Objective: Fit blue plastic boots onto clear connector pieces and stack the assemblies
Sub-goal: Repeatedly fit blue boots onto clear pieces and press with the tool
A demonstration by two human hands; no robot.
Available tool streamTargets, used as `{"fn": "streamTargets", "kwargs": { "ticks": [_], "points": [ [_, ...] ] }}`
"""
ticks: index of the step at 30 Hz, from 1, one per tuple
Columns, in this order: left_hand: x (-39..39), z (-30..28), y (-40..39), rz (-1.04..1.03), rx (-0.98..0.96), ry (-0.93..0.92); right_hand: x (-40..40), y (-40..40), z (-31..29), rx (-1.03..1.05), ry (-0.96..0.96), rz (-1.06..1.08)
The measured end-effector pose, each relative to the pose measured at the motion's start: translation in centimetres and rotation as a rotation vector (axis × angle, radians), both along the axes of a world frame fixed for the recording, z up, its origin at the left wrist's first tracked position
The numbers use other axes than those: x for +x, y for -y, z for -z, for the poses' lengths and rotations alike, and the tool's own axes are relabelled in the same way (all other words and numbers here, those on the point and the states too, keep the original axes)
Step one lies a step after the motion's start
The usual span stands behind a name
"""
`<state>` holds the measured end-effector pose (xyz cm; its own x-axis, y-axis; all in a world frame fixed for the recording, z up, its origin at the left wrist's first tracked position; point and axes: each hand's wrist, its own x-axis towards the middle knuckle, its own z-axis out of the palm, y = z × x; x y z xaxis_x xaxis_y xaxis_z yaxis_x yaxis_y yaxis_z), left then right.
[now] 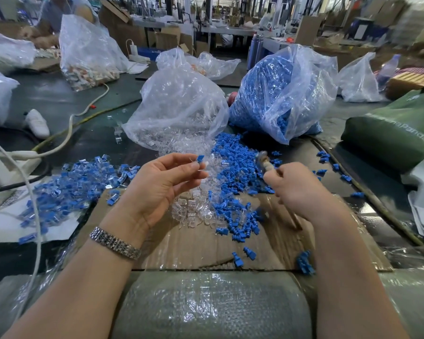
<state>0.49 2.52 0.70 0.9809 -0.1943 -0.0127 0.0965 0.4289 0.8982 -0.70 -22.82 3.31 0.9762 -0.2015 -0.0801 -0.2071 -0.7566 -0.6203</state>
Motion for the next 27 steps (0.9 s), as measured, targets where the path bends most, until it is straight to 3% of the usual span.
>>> {"fn": "streamTargets", "kwargs": {
  "ticks": [3,7,16,22,27],
  "points": [
    [0.1,-0.1,-0.1,0.000,-0.026,-0.002,-1.0,-0.3,-1.4,0.227,0.038,-0.115],
    [0.2,0.1,0.2,0.000,-0.059,0.023,-2.0,-2.0,-1.7,0.490,-0.160,-0.367],
    [0.3,0.2,1.0,-0.004,0.044,0.130,-2.2,-4.1,-1.3,0.392,-0.180,-0.540],
    [0.0,0.5,1.5,-0.113,0.256,0.268,-2.1,-4.3,-1.1,0.365,-0.196,-0.526],
    [-0.2,0.5,1.8,-0.165,0.307,0.296,-2.3,-4.8,-1.2,0.321,-0.167,-0.477]
  ]
}}
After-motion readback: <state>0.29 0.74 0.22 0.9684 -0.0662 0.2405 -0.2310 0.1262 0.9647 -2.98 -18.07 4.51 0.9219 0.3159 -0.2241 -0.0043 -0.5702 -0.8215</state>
